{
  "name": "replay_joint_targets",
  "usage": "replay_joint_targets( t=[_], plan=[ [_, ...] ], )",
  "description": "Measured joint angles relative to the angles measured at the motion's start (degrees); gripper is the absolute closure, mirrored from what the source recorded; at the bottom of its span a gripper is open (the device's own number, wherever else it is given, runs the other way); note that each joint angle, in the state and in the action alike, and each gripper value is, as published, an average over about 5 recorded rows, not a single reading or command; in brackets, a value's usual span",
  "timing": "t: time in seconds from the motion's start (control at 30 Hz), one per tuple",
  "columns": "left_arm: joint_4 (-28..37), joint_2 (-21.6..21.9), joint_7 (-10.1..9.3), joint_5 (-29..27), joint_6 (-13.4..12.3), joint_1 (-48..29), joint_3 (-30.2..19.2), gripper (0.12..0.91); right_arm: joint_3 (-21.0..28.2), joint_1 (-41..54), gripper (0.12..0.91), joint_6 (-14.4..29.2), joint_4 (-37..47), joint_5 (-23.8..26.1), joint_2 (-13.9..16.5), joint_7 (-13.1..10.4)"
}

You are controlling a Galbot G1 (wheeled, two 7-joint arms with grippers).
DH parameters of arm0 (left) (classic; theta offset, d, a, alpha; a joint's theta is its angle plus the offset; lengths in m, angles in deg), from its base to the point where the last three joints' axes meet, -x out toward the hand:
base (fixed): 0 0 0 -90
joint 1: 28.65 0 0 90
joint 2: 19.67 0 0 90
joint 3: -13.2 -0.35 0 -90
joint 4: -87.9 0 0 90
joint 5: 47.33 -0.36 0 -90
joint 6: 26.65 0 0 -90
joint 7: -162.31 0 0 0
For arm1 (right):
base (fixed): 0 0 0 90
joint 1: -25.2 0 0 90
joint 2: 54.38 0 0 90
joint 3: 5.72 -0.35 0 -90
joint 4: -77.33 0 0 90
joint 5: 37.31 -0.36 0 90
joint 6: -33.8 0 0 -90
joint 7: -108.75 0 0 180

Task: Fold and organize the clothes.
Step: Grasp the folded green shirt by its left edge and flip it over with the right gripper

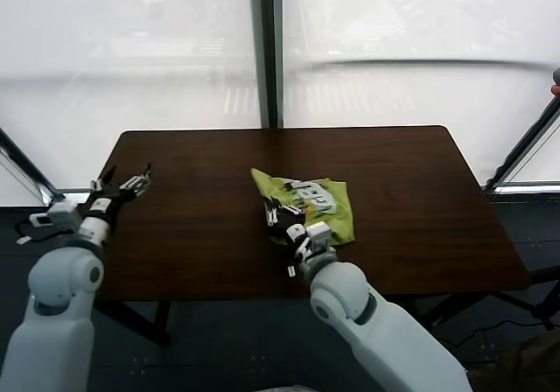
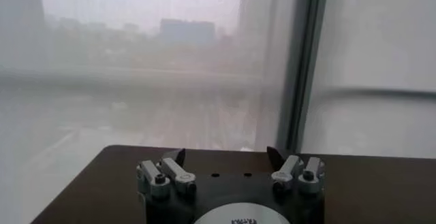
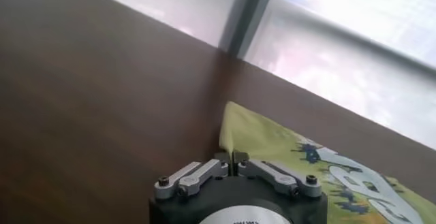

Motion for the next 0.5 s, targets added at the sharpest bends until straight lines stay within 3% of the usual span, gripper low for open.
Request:
replay_joint_targets(
  t=[0.07, 0.13, 0.2, 0.3, 0.4, 0.5],
  plan=[
    [-0.6, -0.7, 0.01, 0.0, 0.0, 0.1, -0.4, 0.123, -2.8, -0.5, 0.848, -1.3, 0.6, -1.8, 1.6, 0.8],
    [-1.3, -1.4, 0.01, 0.0, 0.0, 0.3, -0.8, 0.123, -5.6, -1.6, 0.778, -3.6, 2.0, -1.4, 4.4, 1.8],
    [-2.0, -2.0, 0.02, 0.0, 0.0, 0.5, -1.1, 0.123, -7.9, -3.0, 0.654, -6.3, 4.1, 0.5, 7.8, 1.6],
    [-3.1, -2.5, 0.02, 0.1, 0.0, 0.9, -1.4, 0.123, -10.7, -5.6, 0.465, -10.3, 7.6, 3.9, 12.5, -0.4],
    [-3.7, -2.9, 0.04, 0.2, 0.0, 1.2, -1.6, 0.123, -13.7, -8.5, 0.264, -13.5, 9.7, 4.8, 15.8, -1.7],
    [-3.7, -3.4, 0.20, 0.0, -0.4, 1.6, -2.0, 0.123, -17.1, -11.4, 0.152, -15.5, 9.6, 3.3, 17.6, -0.9]
  ],
)
